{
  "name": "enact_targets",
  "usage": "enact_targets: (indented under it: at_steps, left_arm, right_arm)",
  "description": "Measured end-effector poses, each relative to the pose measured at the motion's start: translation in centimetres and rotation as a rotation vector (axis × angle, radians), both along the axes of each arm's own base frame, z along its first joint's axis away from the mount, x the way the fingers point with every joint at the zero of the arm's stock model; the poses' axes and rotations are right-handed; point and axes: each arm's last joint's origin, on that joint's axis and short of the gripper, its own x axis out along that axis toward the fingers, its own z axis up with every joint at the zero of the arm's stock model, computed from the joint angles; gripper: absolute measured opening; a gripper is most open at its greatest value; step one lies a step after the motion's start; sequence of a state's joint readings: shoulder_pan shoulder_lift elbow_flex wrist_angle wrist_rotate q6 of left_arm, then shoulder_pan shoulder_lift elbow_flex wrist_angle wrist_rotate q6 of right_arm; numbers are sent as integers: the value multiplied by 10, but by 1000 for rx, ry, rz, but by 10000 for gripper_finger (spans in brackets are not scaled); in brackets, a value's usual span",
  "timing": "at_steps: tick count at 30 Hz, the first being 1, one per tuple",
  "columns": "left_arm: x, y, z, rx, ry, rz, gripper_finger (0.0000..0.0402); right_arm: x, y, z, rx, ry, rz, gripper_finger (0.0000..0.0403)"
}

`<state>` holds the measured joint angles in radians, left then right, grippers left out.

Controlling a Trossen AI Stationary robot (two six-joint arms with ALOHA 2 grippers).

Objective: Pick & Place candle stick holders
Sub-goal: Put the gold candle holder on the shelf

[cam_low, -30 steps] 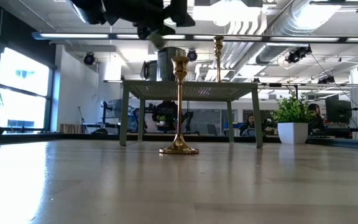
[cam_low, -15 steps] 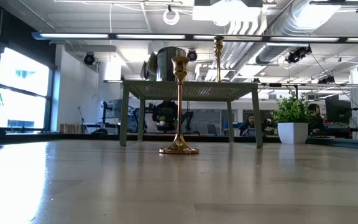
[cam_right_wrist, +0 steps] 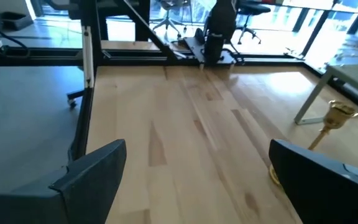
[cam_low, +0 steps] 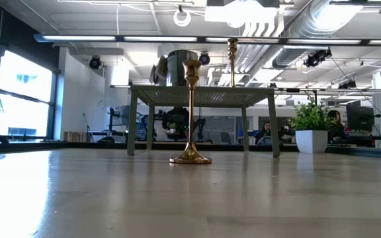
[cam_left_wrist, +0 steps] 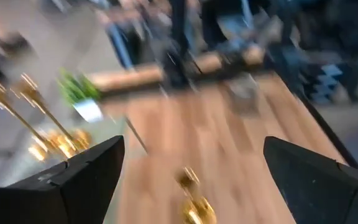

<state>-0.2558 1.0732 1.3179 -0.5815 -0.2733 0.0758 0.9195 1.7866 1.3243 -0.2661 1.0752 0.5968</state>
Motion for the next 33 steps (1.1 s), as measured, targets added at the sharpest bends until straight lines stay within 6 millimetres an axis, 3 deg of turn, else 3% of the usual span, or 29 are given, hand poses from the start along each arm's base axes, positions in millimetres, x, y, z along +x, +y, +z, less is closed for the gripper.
enact_targets:
  at_steps: [7, 16, 22, 33]
  left_arm:
    - [-2, -6, -34, -152, 230, -126, 378]
    - [11, -13, -118, -307, 413, -172, 378]
    - [17, -15, -160, -314, 388, -176, 378]
    - [49, -21, -191, -298, 275, -128, 378]
  right_arm:
    - [0, -1, 0, -51, 6, -4, 389]
    - [2, -4, -1, -68, 16, -9, 389]
    - [2, -4, -1, -68, 18, -7, 389]
    - [4, -6, -1, -75, 22, -10, 389]
